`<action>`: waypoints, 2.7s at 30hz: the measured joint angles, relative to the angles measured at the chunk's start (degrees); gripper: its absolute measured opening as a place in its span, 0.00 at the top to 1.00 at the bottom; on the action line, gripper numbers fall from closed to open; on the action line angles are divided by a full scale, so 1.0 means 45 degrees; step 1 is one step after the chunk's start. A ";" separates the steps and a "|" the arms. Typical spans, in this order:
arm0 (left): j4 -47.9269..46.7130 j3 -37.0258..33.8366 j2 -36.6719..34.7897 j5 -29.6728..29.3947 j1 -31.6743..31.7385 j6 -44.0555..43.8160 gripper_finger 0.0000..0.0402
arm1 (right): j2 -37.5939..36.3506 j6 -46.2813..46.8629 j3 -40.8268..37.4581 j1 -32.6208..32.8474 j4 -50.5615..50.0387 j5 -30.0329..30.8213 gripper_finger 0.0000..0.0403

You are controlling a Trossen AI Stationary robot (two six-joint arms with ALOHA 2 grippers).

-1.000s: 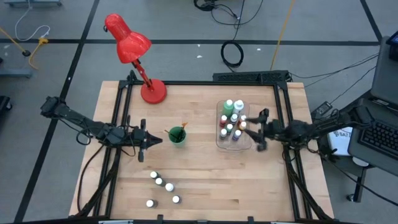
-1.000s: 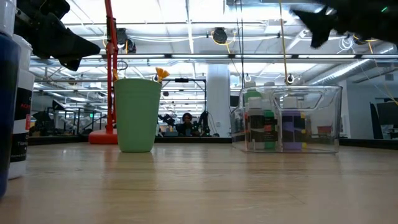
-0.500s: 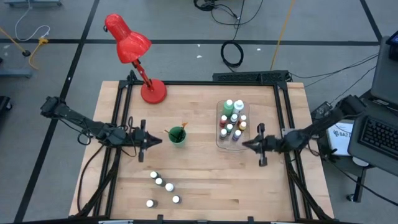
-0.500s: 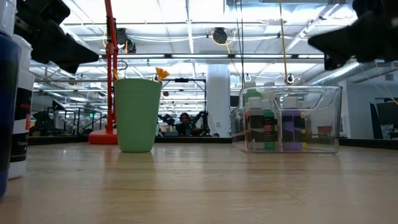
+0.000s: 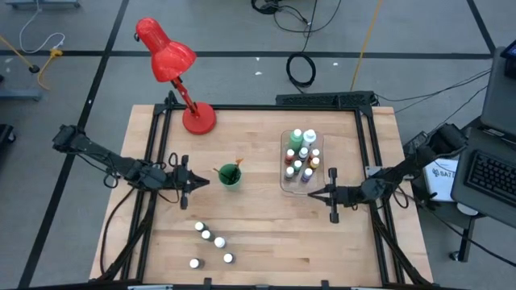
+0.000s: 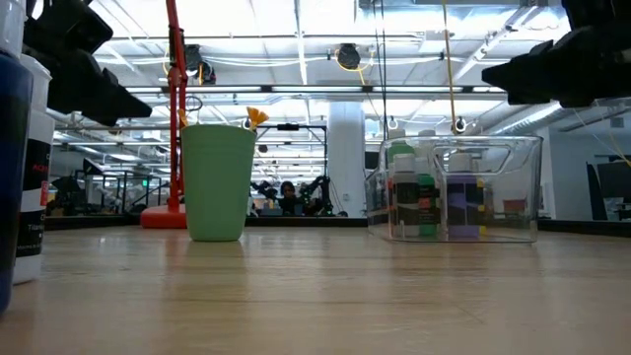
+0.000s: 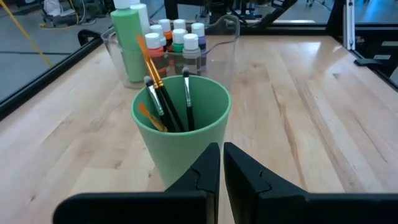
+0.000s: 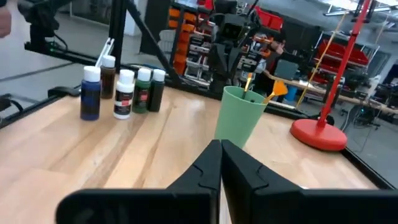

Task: Pick & Place Paint Supplies
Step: Put the top small black paint bottle into the transparent bin

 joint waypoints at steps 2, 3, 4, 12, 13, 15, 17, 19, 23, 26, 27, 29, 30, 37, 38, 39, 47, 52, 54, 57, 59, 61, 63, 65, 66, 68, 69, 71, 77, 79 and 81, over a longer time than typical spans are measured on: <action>-0.0051 0.0000 0.0001 -0.0001 0.0000 0.0015 0.94 | 0.0002 0.0073 0.0000 0.0009 0.0412 0.0506 1.00; -0.0062 0.0000 0.0004 -0.0003 0.0000 0.0074 0.94 | -0.0100 0.0174 0.0004 0.0042 0.0716 0.0935 1.00; -0.0015 0.0000 0.0004 -0.0001 0.0000 0.0200 0.94 | -0.0314 0.0125 0.0019 0.0079 0.0721 0.1295 1.00; 0.0058 0.0000 -0.0001 -0.0008 0.0000 0.0465 0.94 | -0.4524 0.0863 0.1776 -0.0457 -0.7276 0.1657 1.00; 0.0065 0.0000 -0.0001 -0.0011 0.0000 0.0526 0.94 | -0.4988 0.1660 0.2590 -0.0535 -0.9819 0.1616 1.00; 0.0077 0.0000 -0.0001 -0.0011 0.0000 0.0662 0.94 | -0.5276 0.3192 0.4138 -0.0634 -1.3203 0.1637 1.00; 0.0180 0.0000 -0.0001 -0.0016 0.0000 0.0736 0.94 | -0.5298 0.3367 0.4836 -0.0509 -1.4462 0.1611 1.00; 0.0266 0.0000 -0.0001 -0.0016 0.0000 0.0797 0.94 | -0.5483 0.2650 0.4792 -0.0501 -1.4493 0.0808 1.00; 0.0352 0.0000 0.0004 -0.0016 0.0000 0.0796 0.94 | -0.6313 0.2042 0.3911 -0.1782 -1.2872 -0.2709 1.00; 0.0368 0.0000 -0.0001 -0.0016 0.0000 0.0792 0.94 | -0.7201 0.2283 0.2909 -0.3118 -1.2020 -0.3718 1.00; 0.0369 0.0000 0.0004 -0.0016 0.0000 0.0790 0.94 | -0.7596 0.2430 0.2685 -0.3527 -1.2087 -0.3801 1.00; 0.0374 0.0000 -0.0001 -0.0016 0.0000 0.0785 0.94 | -0.8648 0.2614 0.2294 -0.4091 -1.2321 -0.4658 1.00; 0.0348 0.0000 0.0003 -0.0016 0.0000 0.0785 0.94 | -0.9226 0.2598 0.2131 -0.4261 -1.2163 -0.5254 1.00; 0.0353 0.0000 0.0000 -0.0007 0.0000 0.0936 0.94 | -1.2033 0.2412 0.0693 -0.3988 -1.1305 -0.6072 1.00; 0.0349 0.0000 0.0004 -0.0006 0.0000 0.0935 0.94 | -1.2252 0.2304 0.0560 -0.3865 -1.1288 -0.5679 1.00; 0.0361 0.0000 -0.0001 -0.0006 0.0000 0.0940 0.94 | -1.2452 0.2189 0.0441 -0.3755 -1.1317 -0.5232 1.00; 0.0427 0.0000 -0.0001 -0.0001 0.0000 0.0765 0.94 | -1.2634 0.1835 -0.0369 -0.3502 -1.1277 -0.3628 1.00; 0.0477 0.0000 -0.0001 0.0004 0.0000 0.0535 0.94 | -1.2545 0.1248 -0.1412 -0.3502 -0.9739 -0.2853 1.00; 0.0568 0.0000 0.0004 0.0009 0.0000 0.0546 0.94 | -1.2448 0.1324 -0.1460 -0.3497 -0.9791 -0.2706 1.00; 0.0645 0.0005 -0.0001 0.0009 0.0000 0.0548 0.94 | -1.2144 0.1401 -0.1467 -0.3497 -0.9826 -0.2706 1.00; 0.0631 0.0005 -0.0001 0.0013 0.0000 0.0634 0.94 | -1.1919 0.1348 -0.1467 -0.3492 -0.9679 -0.2709 1.00; 0.0646 0.0005 0.0000 0.0005 0.0000 0.0764 0.94 | -1.1569 0.1314 -0.1481 -0.3492 -0.9712 -0.2706 1.00; 0.0726 0.0005 0.0001 0.0003 0.0000 0.0795 0.94 | -1.1241 0.1034 -0.1481 -0.3492 -0.9375 -0.2721 1.00; 0.0880 0.0005 0.0001 -0.0001 0.0000 0.0785 0.94 | -1.1010 0.0599 -0.1491 -0.3492 -0.8763 -0.2733 1.00; 0.0927 0.0005 -0.0001 -0.0001 0.0000 0.0780 0.94 | -1.0956 0.0446 -0.1491 -0.3492 -0.8532 -0.2750 1.00; 0.0927 0.0005 -0.0001 -0.0030 0.0000 0.0765 0.94 | -1.0901 0.0206 -0.1491 -0.3492 -0.8155 -0.2749 1.00; 0.0927 0.0005 0.0004 -0.0089 0.0000 0.0702 0.94 | -1.0900 0.0085 -0.1496 -0.3492 -0.8027 -0.2750 1.00; 0.0927 0.0005 -0.0001 -0.0257 0.0000 0.0688 0.94 | -1.0900 -0.0085 -0.1506 -0.3492 -0.7816 -0.2755 0.99; 0.0931 0.0005 -0.0001 -0.0779 0.0000 0.0932 0.94 | -1.0900 -0.0547 -0.1438 -0.3492 -0.7910 -0.2756 0.98; 0.1044 0.0005 -0.0001 -0.0354 0.0000 0.0945 0.94 | -1.0900 -0.0626 -0.1438 -0.3492 -0.7913 -0.2761 0.98; 0.1057 0.0109 0.0004 0.0738 -0.0077 0.1073 0.94 | -1.0900 -0.0636 -0.1438 -0.3492 -0.7911 -0.2762 0.98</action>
